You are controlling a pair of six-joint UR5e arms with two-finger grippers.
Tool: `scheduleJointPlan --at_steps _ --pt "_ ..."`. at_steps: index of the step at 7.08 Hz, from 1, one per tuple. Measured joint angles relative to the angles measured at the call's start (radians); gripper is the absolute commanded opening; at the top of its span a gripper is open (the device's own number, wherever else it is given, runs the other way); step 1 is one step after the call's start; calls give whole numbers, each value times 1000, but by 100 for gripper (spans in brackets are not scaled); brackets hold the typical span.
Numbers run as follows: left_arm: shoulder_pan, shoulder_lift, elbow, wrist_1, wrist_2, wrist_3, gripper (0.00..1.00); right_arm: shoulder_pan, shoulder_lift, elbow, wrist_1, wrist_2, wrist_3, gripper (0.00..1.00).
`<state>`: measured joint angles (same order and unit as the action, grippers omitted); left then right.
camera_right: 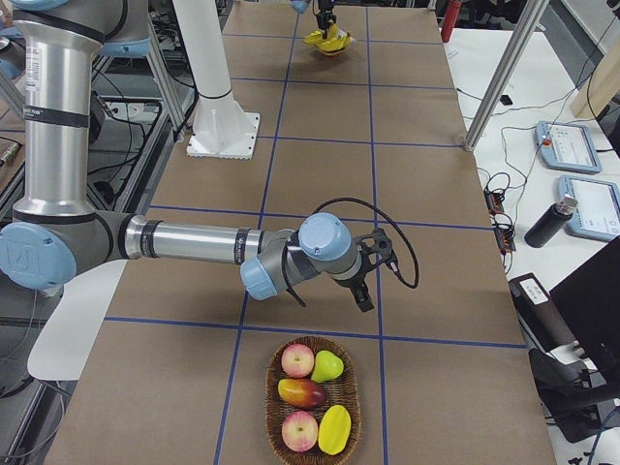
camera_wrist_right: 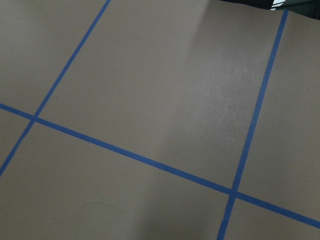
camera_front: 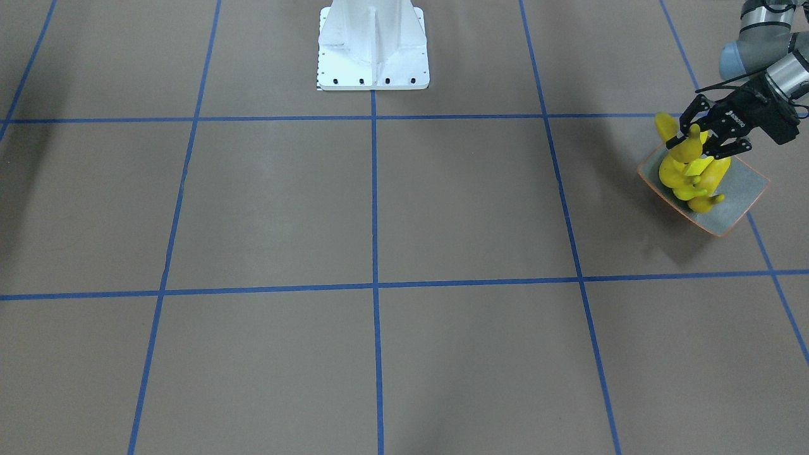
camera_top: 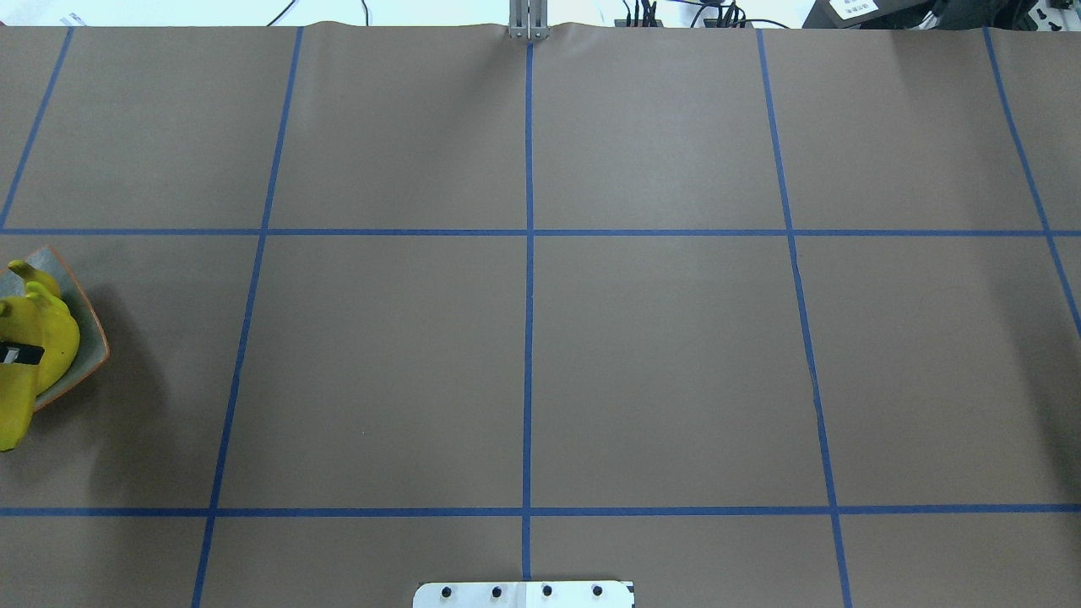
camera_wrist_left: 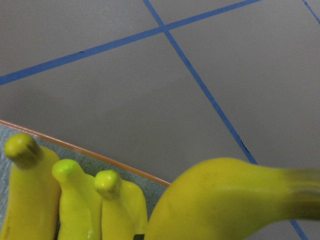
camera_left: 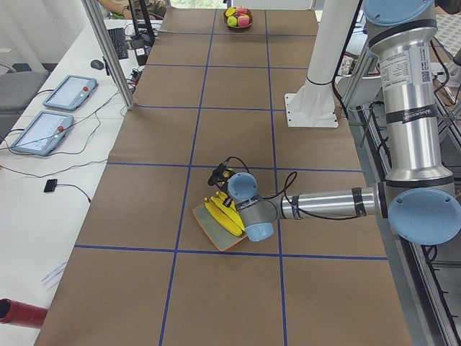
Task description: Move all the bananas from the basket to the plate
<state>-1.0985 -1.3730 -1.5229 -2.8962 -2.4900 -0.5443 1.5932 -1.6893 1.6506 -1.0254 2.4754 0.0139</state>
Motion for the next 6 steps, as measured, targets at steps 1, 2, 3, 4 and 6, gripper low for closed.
scheduleJointPlan --at_steps 1,2,3,4,6 --pt "2 0 10 0 0 19 0 2 -3 0 -6 -3 -6 100" --pt "4 0 20 0 1 38 0 2 -6 -2 -8 -4 -8 100" --pt "5 -1 29 0 4 52 0 2 -7 -2 -9 -4 -9 100" --pt "6 -1 35 0 9 58 0 2 -9 -3 -11 -4 -9 100" --pt "6 -4 39 0 13 61 55 2 -10 -2 -14 -5 -9 100"
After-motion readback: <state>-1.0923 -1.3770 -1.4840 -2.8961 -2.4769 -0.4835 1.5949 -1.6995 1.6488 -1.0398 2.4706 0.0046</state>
